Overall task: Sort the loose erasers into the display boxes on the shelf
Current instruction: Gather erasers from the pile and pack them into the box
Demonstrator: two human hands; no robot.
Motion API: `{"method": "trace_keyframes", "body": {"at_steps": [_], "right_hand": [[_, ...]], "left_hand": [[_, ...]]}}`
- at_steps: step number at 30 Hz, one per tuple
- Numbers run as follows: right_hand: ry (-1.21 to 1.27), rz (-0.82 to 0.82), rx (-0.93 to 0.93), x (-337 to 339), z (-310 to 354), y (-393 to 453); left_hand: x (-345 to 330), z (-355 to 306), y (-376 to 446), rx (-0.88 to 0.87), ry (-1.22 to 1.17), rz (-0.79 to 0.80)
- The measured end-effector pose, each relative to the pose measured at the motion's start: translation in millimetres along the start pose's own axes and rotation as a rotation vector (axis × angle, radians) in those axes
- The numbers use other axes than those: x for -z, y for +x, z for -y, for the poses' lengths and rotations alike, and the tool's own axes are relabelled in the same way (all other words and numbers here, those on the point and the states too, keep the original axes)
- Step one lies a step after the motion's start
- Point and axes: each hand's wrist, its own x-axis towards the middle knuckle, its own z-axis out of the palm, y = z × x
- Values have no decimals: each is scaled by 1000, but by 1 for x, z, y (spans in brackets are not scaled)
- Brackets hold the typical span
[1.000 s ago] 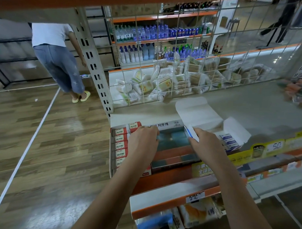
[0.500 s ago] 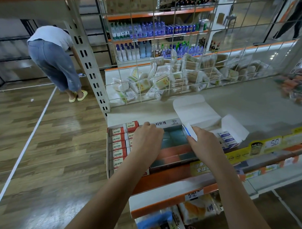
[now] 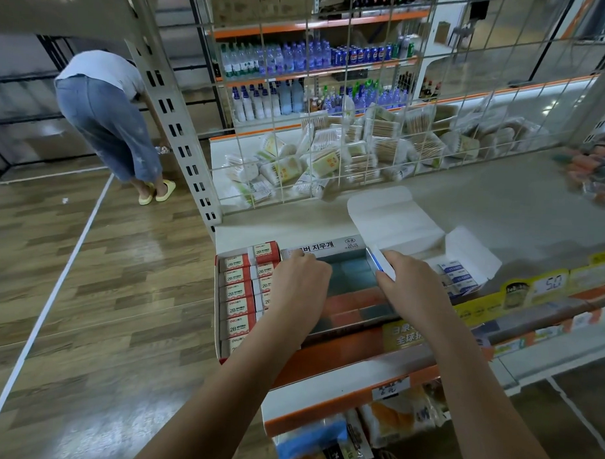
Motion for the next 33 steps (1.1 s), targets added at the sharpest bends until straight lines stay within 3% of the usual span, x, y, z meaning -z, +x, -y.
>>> {"method": "trace_keyframes", "body": {"at_steps": [12,18,21,28,33], "right_hand": [[1,-12,-6,0,0,-1],[6,-19,-6,0,-1,-2],[10,-13,-9,0,-1,-2],[20,-18,2,-1,-2,-2],[27,-22,1,-2,-3,-2]], "left_hand": [[0,-3,4,46,-65,-89],[8,2,10,1,-9,-15],[11,12,10,54,-142,-16],[16,27,8,164,-752,1],[9,16,8,57,-580,-80]]}}
